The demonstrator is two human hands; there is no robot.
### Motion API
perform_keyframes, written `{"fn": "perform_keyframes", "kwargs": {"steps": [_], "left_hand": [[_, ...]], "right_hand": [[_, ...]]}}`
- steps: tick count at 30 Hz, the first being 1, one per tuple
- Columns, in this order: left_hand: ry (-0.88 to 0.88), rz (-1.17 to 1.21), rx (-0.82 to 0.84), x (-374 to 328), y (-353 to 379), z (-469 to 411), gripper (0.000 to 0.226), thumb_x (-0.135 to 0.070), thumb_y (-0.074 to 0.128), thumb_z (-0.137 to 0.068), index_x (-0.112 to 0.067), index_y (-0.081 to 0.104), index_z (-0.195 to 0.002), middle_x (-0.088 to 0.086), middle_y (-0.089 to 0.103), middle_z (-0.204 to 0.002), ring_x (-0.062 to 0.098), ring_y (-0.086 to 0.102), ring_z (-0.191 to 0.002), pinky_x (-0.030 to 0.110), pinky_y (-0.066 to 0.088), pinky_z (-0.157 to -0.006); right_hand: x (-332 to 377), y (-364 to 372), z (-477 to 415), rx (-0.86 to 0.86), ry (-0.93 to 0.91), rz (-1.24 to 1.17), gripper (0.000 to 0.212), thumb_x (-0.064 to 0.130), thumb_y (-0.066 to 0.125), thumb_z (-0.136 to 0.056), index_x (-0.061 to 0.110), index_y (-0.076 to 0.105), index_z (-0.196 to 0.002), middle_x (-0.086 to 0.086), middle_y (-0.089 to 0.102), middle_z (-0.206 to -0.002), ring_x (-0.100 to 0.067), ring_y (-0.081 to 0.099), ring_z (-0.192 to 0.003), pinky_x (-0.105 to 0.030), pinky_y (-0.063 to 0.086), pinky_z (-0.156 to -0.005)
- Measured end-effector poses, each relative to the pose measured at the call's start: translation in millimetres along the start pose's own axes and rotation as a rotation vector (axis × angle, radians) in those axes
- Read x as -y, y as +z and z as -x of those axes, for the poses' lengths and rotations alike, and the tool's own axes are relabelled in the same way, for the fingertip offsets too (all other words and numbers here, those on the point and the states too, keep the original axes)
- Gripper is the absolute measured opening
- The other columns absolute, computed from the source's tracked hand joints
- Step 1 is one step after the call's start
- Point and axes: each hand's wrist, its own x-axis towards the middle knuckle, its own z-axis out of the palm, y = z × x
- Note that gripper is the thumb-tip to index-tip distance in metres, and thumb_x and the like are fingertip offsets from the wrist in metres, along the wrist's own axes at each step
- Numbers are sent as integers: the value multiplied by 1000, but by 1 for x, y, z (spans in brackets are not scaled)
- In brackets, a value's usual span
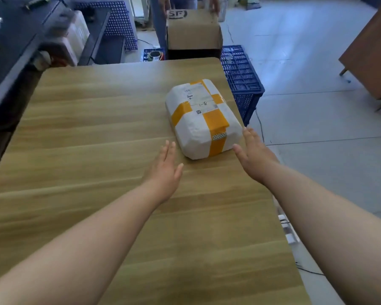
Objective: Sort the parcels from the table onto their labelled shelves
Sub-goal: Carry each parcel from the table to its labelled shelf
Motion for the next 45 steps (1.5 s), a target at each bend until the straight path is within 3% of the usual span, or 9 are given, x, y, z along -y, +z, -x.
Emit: {"fn": "perform_keyframes", "kwargs": {"steps": [4,9,11,15,21,28,33,42,45], "left_hand": [[-133,357,-27,-5,5,-50,74,-40,40,-99,-17,-6,-152,0,-6,-161,13,-3,-147,29,2,-117],[-343,956,151,1,20,-81,69,-45,40,-99,-28,0,-153,-6,16,-159,20,21,-144,41,20,-117],[-321,1021,207,2,21,-82,57,-43,36,-101,-33,14,-152,-14,29,-152,13,30,-139,36,26,-113],[-310,1043,201,-2,7,-69,43,-37,28,-104,-31,27,-146,-16,40,-125,10,40,-119,34,32,-102],[-317,1018,109,4,-9,-23,43,-38,32,-103,-27,31,-145,-14,44,-130,7,41,-114,30,30,-93],[-308,1062,-125,-3,-42,70,41,-32,36,-103,-24,35,-143,-12,47,-131,6,42,-117,27,30,-97],[-308,1100,-391,-12,-65,168,43,-31,36,-103,-26,32,-145,-12,47,-131,6,43,-119,26,32,-98],[-342,992,-794,-2,-108,381,47,-37,30,-104,-33,21,-150,-18,37,-141,4,34,-131,26,28,-106],[-370,996,-937,5,-120,452,45,-35,31,-103,-34,25,-147,-21,41,-133,2,39,-126,27,31,-108]], "right_hand": [[-1,7,-50,-75,164,-339,59,43,34,-99,19,15,-150,-6,17,-158,-28,19,-143,-49,22,-114],[3,25,-71,7,331,-595,63,62,39,-83,34,32,-139,-4,40,-143,-33,39,-129,-55,36,-104],[4,31,-70,-21,316,-601,66,68,43,-73,38,38,-131,0,48,-134,-28,46,-122,-54,41,-99],[5,30,-59,-88,341,-534,67,57,50,-86,27,31,-143,-6,33,-143,-28,38,-127,-48,37,-104],[16,30,-11,-7,353,-645,62,59,53,-85,31,36,-138,-7,28,-143,-31,44,-121,-49,41,-101],[45,23,61,-34,152,-788,52,45,56,-90,25,36,-134,-6,31,-137,-26,43,-119,-36,39,-97],[82,16,122,68,-36,-870,65,56,61,-79,23,37,-129,-12,46,-134,-27,49,-119,-48,42,-102],[188,11,255,143,-385,-900,45,46,62,-84,20,39,-112,-10,45,-122,-26,51,-111,-49,45,-96],[228,19,306,251,-519,-881,63,65,60,-72,23,40,-115,-7,46,-124,-24,53,-111,-48,47,-94]]}}
